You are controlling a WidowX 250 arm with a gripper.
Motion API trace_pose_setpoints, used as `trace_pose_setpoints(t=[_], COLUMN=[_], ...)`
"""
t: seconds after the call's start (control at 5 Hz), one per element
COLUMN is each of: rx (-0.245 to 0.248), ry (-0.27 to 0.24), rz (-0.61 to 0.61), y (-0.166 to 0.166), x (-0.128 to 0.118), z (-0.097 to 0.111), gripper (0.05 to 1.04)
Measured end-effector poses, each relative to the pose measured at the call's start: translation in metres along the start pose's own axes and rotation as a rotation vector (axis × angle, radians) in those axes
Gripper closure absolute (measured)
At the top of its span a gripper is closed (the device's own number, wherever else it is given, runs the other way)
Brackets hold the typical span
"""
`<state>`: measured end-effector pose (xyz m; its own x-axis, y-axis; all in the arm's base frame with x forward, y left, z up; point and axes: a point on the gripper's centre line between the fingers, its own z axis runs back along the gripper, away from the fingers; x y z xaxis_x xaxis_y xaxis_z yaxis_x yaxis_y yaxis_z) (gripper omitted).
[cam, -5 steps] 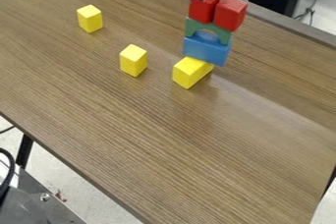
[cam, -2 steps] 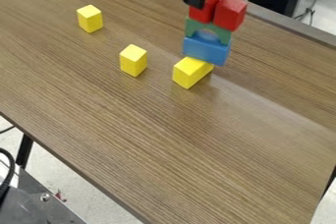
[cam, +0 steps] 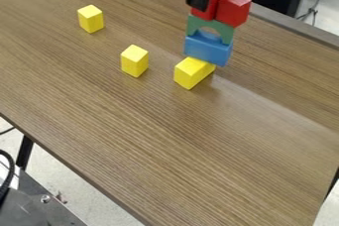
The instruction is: Put red block from arch to left side.
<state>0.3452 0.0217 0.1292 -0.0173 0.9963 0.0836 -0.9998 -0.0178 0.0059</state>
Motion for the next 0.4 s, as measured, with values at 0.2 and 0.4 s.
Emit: trace_pose_setpoints(t=[0.2,0.4], rx=[-0.008,-0.009], ry=[-0.006,-0.013], rz=[-0.037,-0.043], y=[-0.0014,-0.0014], x=[0.0009,0.0016], z=[-0.0059,-0.0053], gripper=[0.385,0.482])
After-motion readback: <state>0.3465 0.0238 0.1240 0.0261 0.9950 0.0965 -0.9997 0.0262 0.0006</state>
